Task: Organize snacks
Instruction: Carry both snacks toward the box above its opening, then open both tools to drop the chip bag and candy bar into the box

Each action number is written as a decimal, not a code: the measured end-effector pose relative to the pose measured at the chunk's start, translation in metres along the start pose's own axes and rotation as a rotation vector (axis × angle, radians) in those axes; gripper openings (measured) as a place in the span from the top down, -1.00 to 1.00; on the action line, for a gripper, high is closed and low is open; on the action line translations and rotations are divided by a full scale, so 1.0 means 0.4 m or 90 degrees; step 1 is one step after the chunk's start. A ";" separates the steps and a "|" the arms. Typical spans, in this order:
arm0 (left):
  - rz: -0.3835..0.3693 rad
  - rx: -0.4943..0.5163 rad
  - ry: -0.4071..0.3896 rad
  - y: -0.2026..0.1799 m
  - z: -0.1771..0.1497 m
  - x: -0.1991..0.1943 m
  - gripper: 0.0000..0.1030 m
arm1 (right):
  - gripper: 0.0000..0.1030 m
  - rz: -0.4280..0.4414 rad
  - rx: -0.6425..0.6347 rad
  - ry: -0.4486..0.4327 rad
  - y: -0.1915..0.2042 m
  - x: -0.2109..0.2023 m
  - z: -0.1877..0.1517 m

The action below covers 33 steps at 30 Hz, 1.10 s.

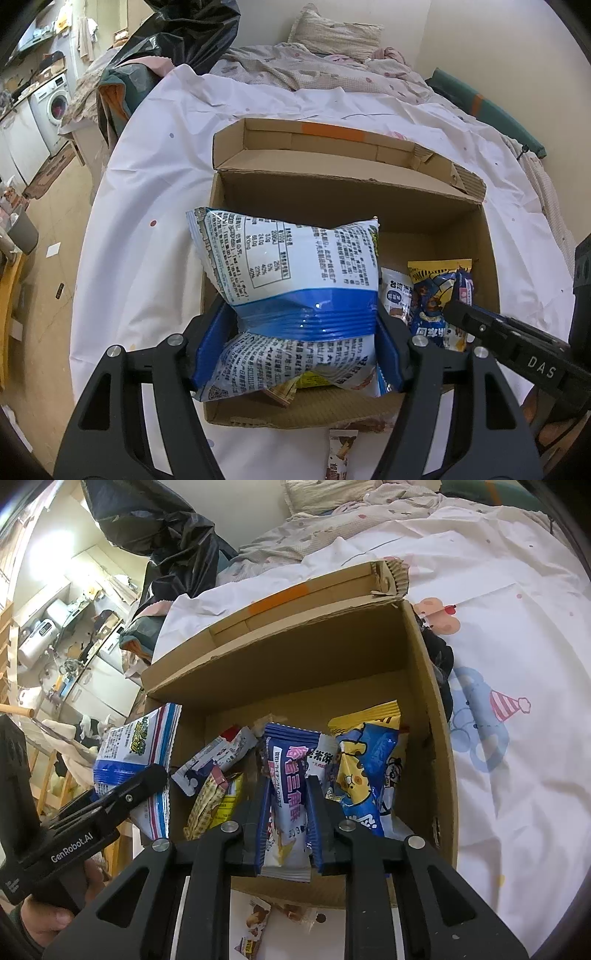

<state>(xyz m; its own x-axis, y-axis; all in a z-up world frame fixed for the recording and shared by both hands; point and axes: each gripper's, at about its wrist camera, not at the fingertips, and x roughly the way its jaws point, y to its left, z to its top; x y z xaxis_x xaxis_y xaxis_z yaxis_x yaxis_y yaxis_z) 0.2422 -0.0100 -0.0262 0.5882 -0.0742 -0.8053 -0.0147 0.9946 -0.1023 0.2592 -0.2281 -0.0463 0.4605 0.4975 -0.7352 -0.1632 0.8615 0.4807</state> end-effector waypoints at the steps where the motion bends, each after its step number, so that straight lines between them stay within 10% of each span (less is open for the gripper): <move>1: 0.000 0.002 0.000 0.000 0.000 0.000 -0.30 | 0.57 -0.001 0.001 0.000 0.000 0.001 0.000; 13: -0.005 0.014 0.001 -0.001 -0.007 -0.005 -0.51 | 0.54 0.007 0.025 0.002 -0.016 0.002 0.003; 15: -0.006 0.015 -0.003 -0.003 -0.007 -0.009 -0.67 | 0.41 0.010 0.028 0.001 -0.019 0.000 0.004; 20: 0.000 -0.001 -0.019 0.005 -0.008 -0.021 -0.85 | -0.63 0.017 0.042 -0.023 -0.024 -0.020 0.006; 33: 0.005 -0.013 -0.020 0.032 -0.021 -0.042 -0.86 | -0.70 0.022 0.052 -0.049 -0.029 -0.058 0.002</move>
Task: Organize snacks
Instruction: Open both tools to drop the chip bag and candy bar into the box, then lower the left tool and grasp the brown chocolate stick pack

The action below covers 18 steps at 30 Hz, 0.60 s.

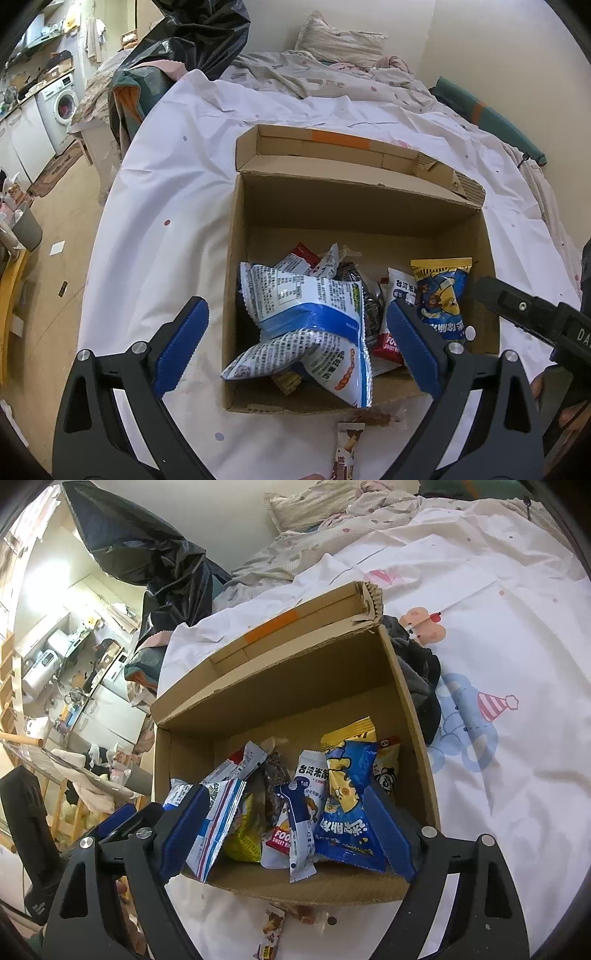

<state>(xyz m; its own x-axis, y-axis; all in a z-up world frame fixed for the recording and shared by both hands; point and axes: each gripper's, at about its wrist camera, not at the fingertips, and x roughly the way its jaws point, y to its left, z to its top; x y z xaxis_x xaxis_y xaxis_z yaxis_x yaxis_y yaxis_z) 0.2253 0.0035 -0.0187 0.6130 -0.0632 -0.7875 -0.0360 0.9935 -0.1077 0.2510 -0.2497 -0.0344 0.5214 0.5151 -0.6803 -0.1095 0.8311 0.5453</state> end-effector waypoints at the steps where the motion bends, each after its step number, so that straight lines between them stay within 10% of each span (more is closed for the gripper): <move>1: 0.002 0.000 -0.001 0.003 -0.002 -0.004 -0.86 | -0.70 0.000 0.002 -0.002 -0.002 -0.005 -0.003; 18: 0.007 0.004 0.023 0.025 -0.098 -0.067 -0.86 | -0.70 -0.028 0.012 0.015 0.001 -0.084 -0.106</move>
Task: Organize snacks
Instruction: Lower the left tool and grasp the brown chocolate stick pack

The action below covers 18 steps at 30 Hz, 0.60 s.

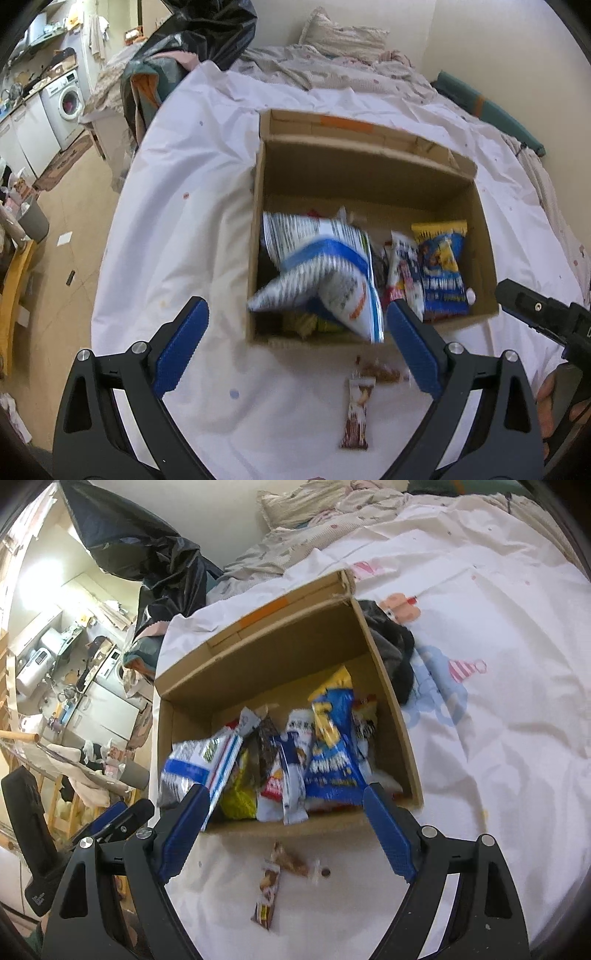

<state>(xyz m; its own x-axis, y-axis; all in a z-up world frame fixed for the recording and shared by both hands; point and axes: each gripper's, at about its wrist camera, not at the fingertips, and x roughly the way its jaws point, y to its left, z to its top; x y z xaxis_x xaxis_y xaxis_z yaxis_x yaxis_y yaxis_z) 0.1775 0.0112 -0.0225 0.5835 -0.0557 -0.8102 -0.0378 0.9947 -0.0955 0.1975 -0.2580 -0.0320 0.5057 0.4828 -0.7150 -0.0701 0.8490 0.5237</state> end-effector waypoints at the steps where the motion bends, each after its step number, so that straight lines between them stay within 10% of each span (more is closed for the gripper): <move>1: 0.001 0.006 0.009 -0.005 -0.013 0.002 -0.86 | -0.70 -0.003 0.006 0.003 -0.003 -0.003 -0.010; 14: -0.017 0.063 0.181 -0.087 -0.184 0.088 -0.83 | -0.70 -0.042 0.029 0.023 -0.060 -0.034 -0.082; 18: -0.033 0.103 0.234 -0.128 -0.230 0.133 -0.47 | -0.70 -0.056 0.034 0.034 -0.081 -0.035 -0.091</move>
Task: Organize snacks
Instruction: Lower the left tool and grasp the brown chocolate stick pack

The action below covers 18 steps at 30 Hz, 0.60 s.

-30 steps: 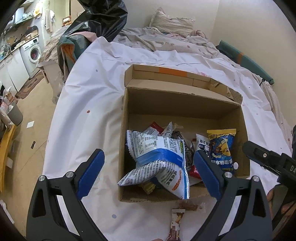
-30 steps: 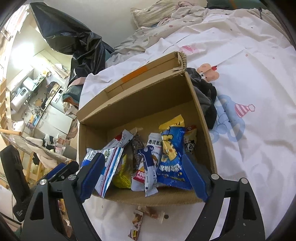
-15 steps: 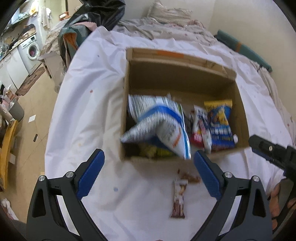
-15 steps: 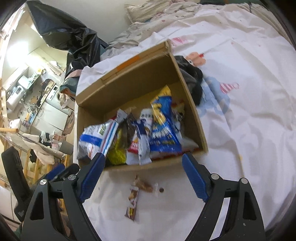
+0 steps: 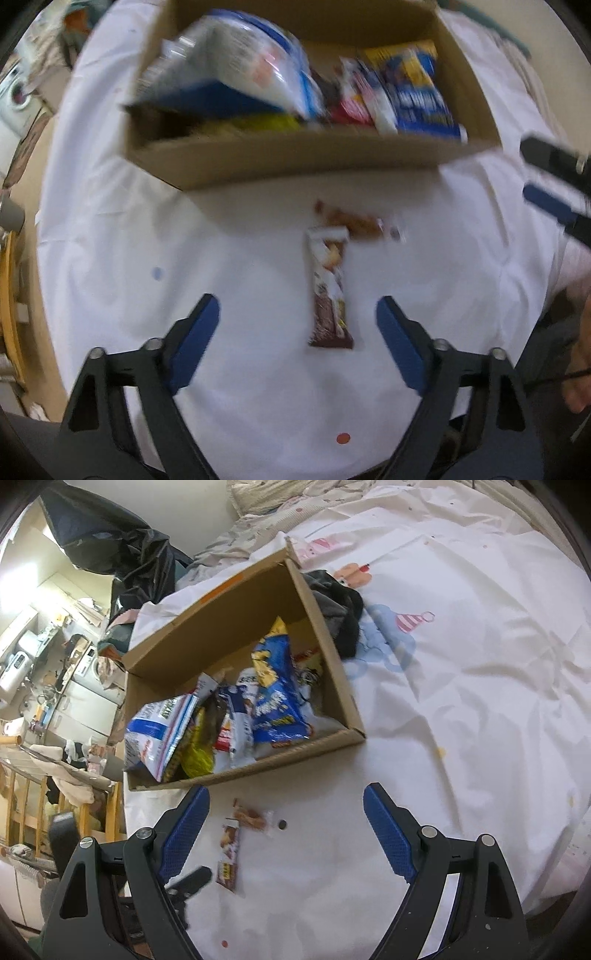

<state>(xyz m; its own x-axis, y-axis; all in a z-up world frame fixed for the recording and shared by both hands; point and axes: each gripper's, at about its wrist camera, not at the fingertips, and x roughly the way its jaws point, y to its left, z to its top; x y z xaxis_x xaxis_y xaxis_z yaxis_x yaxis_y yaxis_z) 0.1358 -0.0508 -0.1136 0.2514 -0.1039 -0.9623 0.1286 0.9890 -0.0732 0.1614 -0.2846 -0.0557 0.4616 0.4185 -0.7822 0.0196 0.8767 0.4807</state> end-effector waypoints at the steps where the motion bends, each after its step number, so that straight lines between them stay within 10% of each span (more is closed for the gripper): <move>1: 0.001 0.012 0.009 -0.013 0.000 0.015 -0.35 | -0.70 -0.002 0.003 0.001 -0.004 -0.001 -0.001; 5: -0.002 0.026 0.028 -0.040 0.012 0.061 -0.03 | -0.70 -0.003 0.009 -0.002 -0.008 -0.007 -0.001; 9: 0.023 0.045 0.040 -0.050 0.018 0.084 0.77 | -0.70 -0.010 0.005 -0.003 -0.005 -0.006 -0.002; 18: 0.026 -0.003 -0.004 0.001 0.004 -0.029 0.77 | -0.70 -0.006 -0.010 0.014 0.015 0.014 -0.004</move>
<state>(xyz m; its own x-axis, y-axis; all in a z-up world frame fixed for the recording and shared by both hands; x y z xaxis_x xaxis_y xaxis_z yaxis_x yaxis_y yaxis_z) 0.1345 -0.0493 -0.1022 0.2625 -0.0640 -0.9628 0.1134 0.9929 -0.0351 0.1627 -0.2764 -0.0578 0.4421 0.4157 -0.7948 0.0097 0.8839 0.4677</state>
